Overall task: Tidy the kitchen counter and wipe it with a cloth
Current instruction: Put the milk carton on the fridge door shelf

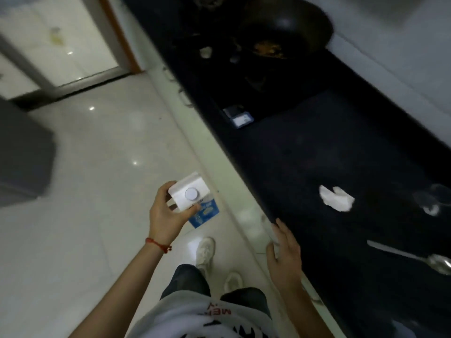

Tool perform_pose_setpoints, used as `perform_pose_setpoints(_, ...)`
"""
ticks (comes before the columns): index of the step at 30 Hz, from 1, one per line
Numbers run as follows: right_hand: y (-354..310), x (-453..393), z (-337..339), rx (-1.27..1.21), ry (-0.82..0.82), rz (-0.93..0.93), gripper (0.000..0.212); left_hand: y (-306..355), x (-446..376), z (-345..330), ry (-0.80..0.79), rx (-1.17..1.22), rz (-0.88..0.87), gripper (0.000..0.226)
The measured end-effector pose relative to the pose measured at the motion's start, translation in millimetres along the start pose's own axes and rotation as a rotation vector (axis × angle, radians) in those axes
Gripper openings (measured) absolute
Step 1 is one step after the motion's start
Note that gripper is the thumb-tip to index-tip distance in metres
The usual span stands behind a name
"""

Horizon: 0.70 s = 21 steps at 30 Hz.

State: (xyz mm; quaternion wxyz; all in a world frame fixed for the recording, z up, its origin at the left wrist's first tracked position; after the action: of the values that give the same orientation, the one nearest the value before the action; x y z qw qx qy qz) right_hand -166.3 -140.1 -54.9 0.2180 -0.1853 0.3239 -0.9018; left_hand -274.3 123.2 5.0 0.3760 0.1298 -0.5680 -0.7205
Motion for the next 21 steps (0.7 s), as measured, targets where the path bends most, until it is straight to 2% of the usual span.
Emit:
perform_pose_setpoints(4,-40,-8,-66,0.005,-0.365,0.103,0.047,-57,50,82,0.210,-0.026,0.142,0.074)
perform_pose_setpoints(7,-54,-19,-116,0.060,-0.605,0.105,0.037,-98,91,133,0.393,0.034,0.273,0.066)
perform_pose_setpoints(12,-89,-45,-194,0.192,-0.885,0.052,0.038,-163,158,204,0.689,0.176,0.445,0.061)
perform_pose_setpoints(14,-111,-56,-230,0.242,-0.946,0.030,0.038,-188,178,232,0.782,0.234,0.509,0.060)
perform_pose_setpoints(16,-130,-67,-252,0.272,-0.960,0.001,0.037,-203,187,252,0.812,0.259,0.568,0.061)
perform_pose_setpoints(21,-189,-92,-310,0.323,-0.913,-0.045,0.034,-237,184,335,0.867,0.267,0.637,0.067)
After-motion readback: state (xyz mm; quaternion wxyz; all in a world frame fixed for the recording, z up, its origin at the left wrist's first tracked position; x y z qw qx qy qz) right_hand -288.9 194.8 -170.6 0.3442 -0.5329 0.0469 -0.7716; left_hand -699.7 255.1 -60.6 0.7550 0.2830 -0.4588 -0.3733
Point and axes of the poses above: each hand's wrist, its own x-axis away from the middle knuckle, its own z-axis out of the back of the hand, y = z × x, the point moved 6 cm from there along -x, towards the middle knuckle, and after that the axes turned 10 degrees about -y, right-handed, at the moved point
